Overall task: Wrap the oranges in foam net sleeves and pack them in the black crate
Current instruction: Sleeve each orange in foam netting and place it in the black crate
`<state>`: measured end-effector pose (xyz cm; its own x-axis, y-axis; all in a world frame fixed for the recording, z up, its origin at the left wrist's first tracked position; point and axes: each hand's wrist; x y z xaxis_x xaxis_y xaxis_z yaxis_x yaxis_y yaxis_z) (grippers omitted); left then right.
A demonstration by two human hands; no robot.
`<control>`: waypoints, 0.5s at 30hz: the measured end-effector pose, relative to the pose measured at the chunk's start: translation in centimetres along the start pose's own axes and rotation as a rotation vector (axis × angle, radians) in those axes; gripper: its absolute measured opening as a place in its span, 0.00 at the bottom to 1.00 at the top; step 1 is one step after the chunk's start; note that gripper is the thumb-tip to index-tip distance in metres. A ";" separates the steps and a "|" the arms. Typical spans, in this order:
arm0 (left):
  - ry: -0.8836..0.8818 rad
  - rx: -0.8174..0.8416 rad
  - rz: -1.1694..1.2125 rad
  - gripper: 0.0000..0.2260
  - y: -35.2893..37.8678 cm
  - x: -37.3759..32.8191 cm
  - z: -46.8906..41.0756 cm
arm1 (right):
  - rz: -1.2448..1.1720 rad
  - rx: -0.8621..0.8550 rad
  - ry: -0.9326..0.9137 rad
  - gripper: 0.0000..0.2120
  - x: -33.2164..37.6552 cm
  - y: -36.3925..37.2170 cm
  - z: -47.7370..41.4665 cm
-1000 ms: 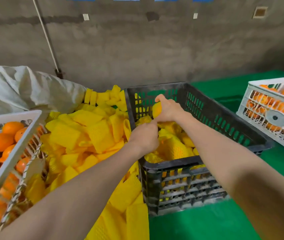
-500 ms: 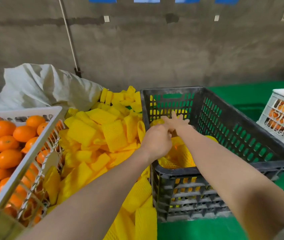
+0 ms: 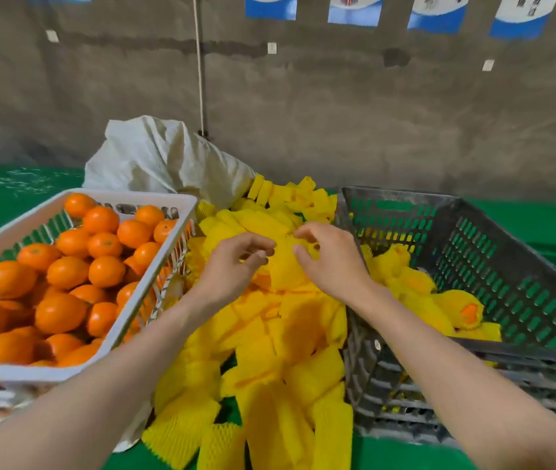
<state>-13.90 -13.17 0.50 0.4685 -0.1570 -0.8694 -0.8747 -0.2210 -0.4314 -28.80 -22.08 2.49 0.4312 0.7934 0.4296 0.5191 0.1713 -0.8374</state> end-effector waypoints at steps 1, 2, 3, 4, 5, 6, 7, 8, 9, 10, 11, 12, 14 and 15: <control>-0.024 -0.017 0.010 0.10 -1.5 0.6 0.8 | 0.002 0.097 -0.025 0.10 0.8 1.3 -0.1; -0.046 -0.038 0.018 0.10 -2.8 1.2 1.6 | 0.011 0.197 -0.031 0.11 1.3 2.9 -0.2; -0.068 -0.065 0.025 0.10 -3.9 1.7 2.3 | 0.025 0.285 -0.022 0.12 1.6 4.6 -0.4; -0.089 -0.095 0.027 0.10 -4.9 2.2 3.1 | 0.042 0.369 0.003 0.13 1.7 6.3 -0.7; -0.112 -0.120 0.022 0.09 -5.8 2.8 3.8 | 0.063 0.451 0.036 0.14 1.6 8.2 -0.9; -0.136 -0.138 0.016 0.09 -6.5 3.3 4.5 | 0.084 0.527 0.072 0.15 1.5 10.0 -1.1; -0.158 -0.149 0.015 0.08 -7.1 3.7 5.2 | 0.102 0.591 0.109 0.16 1.4 11.8 -1.4; -0.175 -0.157 0.017 0.08 -7.6 4.1 5.8 | 0.112 0.639 0.143 0.17 1.3 13.4 -1.6; -0.187 -0.164 0.013 0.08 -8.0 4.5 6.5 | 0.105 0.666 0.176 0.18 1.4 14.8 -1.9; -0.197 -0.170 0.005 0.08 -8.3 4.7 7.0 | 0.079 0.679 0.213 0.20 1.6 16.0 -2.3; -0.207 -0.176 0.005 0.09 -8.5 4.9 7.5 | 0.047 0.682 0.254 0.22 1.8 17.0 -2.6; -0.215 -0.185 0.018 0.09 -8.7 5.1 8.0 | 0.020 0.681 0.296 0.23 2.1 17.9 -3.0; -0.225 -0.199 0.054 0.11 -8.8 5.2 8.8 | -0.016 0.649 0.399 0.24 2.6 19.5 -3.8; -0.223 -0.198 0.055 0.12 -8.9 5.3 9.1 | -0.015 0.617 0.451 0.23 2.7 20.3 -4.1</control>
<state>-4.72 -3.28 -2.49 0.3626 0.0363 -0.9312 -0.8466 -0.4048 -0.3455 -14.14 -18.85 -11.95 0.7560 0.4954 0.4278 0.0780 0.5807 -0.8104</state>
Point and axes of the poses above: each hand's wrist, its own z-axis away from the middle knuckle, its own y-axis out of the palm, x = y × z, and after that the axes turned 14 degrees about x, right-handed
